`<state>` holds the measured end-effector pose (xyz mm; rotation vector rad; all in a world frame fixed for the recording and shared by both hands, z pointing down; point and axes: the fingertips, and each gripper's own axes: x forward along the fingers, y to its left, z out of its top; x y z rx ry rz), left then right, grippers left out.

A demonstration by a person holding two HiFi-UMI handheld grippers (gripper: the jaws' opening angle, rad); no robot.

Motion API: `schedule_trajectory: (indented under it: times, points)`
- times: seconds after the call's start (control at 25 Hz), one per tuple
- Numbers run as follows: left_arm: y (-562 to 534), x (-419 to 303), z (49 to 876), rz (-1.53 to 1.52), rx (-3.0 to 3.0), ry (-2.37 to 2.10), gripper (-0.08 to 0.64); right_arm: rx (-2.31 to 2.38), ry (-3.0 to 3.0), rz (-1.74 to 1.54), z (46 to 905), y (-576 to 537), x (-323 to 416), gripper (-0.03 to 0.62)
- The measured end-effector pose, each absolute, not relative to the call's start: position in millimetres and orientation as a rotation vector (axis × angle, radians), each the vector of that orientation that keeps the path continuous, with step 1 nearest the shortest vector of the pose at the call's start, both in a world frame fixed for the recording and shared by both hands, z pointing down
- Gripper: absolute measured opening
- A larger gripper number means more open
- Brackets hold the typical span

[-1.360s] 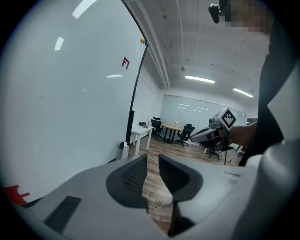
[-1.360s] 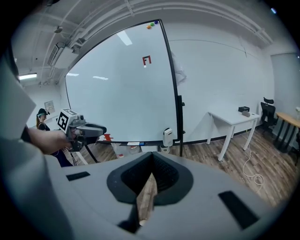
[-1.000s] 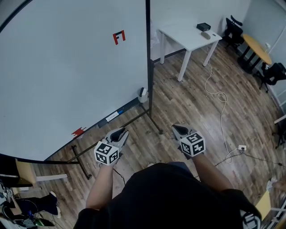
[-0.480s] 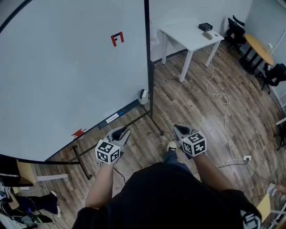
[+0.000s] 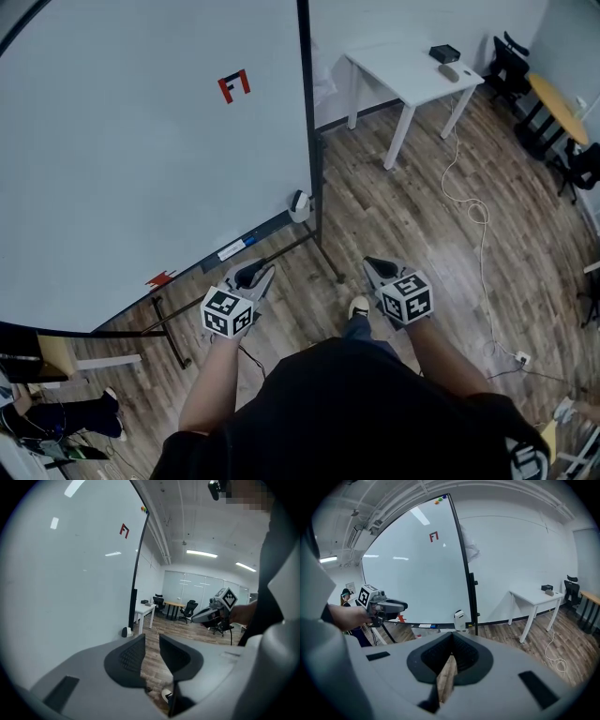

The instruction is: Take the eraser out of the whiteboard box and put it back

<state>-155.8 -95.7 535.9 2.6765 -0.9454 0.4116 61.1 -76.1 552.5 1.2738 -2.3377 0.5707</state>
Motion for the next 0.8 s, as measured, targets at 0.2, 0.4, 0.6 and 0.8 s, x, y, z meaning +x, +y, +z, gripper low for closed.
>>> schedule_trajectory:
  times: [0.2, 0.4, 0.6, 0.8]
  points:
    - [-115, -141, 539, 0.422, 2.647, -0.960, 0.098, 1.239, -2.340, 0.595, 556, -94, 70, -0.006]
    - [-136, -127, 543, 0.423, 2.636, -0.960, 0.107, 1.214, -2.337, 0.606, 561, -111, 78, -0.006]
    - [-159, -116, 550, 0.430, 2.623, -0.970, 0.115, 1.191, -2.333, 0.621, 569, -125, 85, -0.006]
    - [-180, -107, 554, 0.433, 2.625, -0.995, 0.117, 1.169, -2.327, 0.639, 578, -136, 90, -0.006]
